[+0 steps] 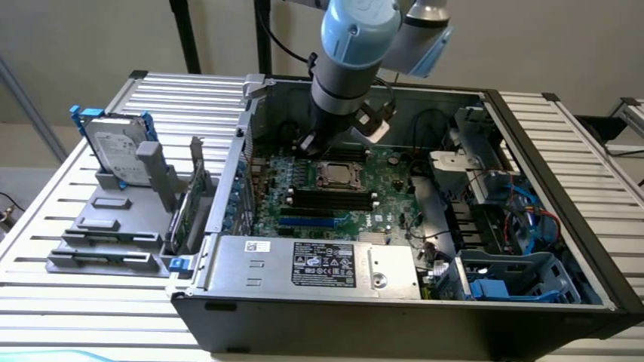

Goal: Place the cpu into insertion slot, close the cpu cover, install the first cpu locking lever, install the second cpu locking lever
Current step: 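Install the first cpu locking lever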

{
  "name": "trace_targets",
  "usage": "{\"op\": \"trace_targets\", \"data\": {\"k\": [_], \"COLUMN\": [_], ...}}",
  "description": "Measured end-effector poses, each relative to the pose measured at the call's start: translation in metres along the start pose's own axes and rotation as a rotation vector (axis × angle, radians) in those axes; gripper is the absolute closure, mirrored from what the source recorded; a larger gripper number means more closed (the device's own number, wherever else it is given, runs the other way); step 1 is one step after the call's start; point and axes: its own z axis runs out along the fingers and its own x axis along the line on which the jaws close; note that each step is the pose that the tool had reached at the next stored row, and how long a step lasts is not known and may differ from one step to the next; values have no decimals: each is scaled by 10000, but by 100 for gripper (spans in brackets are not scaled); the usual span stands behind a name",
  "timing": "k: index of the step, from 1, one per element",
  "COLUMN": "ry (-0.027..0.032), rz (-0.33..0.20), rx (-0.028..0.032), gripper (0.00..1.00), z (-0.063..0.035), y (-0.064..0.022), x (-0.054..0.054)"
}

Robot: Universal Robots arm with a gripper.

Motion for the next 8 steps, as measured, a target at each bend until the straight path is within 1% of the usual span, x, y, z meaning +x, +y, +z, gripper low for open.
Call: {"op": "trace_targets", "data": {"k": [2,3,4,8], "ry": [51,60,59,27], "rz": [-42,-58,-67,-65], "rx": [-84,-126,-155,-190], "gripper": [89,89,89,89], "z": [20,29,39,80], "y": [5,8,11,17], "x": [-5,-7,-10,-13]}}
